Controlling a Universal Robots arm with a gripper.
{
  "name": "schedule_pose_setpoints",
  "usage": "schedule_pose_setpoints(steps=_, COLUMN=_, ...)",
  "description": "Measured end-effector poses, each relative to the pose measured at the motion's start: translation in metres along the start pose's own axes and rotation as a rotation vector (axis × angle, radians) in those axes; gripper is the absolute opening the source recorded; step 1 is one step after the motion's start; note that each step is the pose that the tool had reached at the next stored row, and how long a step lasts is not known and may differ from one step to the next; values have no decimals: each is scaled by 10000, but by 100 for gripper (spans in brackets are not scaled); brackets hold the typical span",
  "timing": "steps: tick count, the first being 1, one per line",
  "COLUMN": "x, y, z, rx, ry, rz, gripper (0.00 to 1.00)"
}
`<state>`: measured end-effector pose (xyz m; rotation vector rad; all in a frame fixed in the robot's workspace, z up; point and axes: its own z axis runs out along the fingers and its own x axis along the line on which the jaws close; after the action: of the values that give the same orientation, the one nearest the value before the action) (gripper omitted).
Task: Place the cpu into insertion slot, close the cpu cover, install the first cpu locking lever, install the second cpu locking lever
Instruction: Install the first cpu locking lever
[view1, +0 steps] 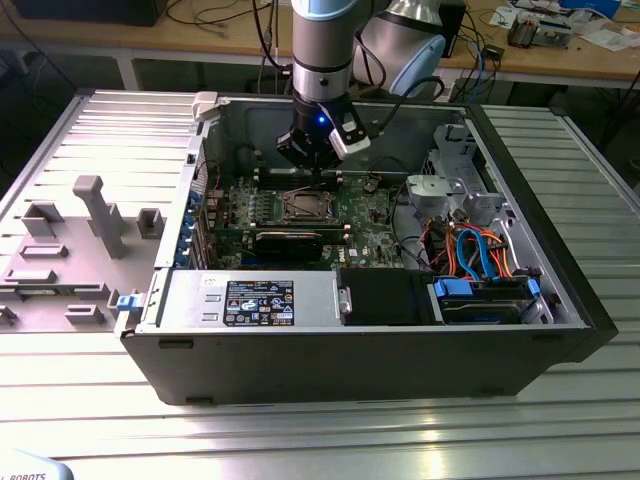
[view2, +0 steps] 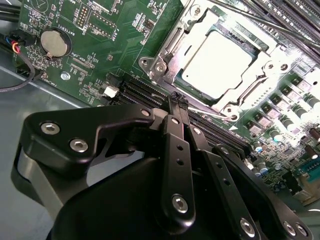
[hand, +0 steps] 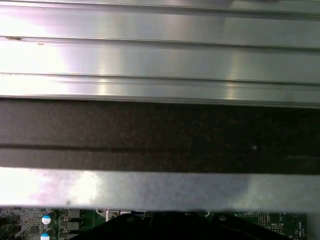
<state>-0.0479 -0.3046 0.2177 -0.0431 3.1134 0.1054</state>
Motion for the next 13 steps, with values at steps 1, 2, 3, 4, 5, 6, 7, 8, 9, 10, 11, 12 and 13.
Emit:
schedule_pose_setpoints(steps=1, x=0, y=0, z=2, rx=0, ry=0, rz=1, gripper=11)
schedule_pose_setpoints(steps=2, x=0, y=0, z=5, rx=0, ry=0, rz=0, gripper=11)
schedule_pose_setpoints(steps=3, x=0, y=-1, z=11, rx=0, ry=0, rz=-1, gripper=11)
schedule_pose_setpoints(steps=4, x=-2, y=-1, z=20, rx=0, ry=1, rz=-1, gripper=11)
schedule_pose_setpoints(steps=5, x=-4, y=-1, z=25, rx=0, ry=1, rz=-2, gripper=11)
schedule_pose_setpoints(steps=6, x=-7, y=-2, z=32, rx=1, ry=1, rz=-1, gripper=11)
schedule_pose_setpoints(steps=7, x=-9, y=-3, z=39, rx=1, ry=1, rz=-1, gripper=11)
schedule_pose_setpoints(steps=8, x=-12, y=-3, z=48, rx=1, ry=1, rz=-1, gripper=11)
schedule_pose_setpoints(steps=9, x=-23, y=-5, z=65, rx=1, ry=1, rz=-1, gripper=11)
schedule_pose_setpoints(steps=10, x=-33, y=-6, z=78, rx=1, ry=1, rz=-1, gripper=11)
schedule_pose_setpoints(steps=11, x=-39, y=-7, z=89, rx=1, ry=1, rz=-1, gripper=11)
schedule_pose_setpoints(steps=12, x=-41, y=-7, z=94, rx=4, ry=2, rz=0, gripper=11)
schedule_pose_setpoints(steps=13, x=-41, y=-7, z=95, rx=2, ry=1, rz=0, gripper=11)
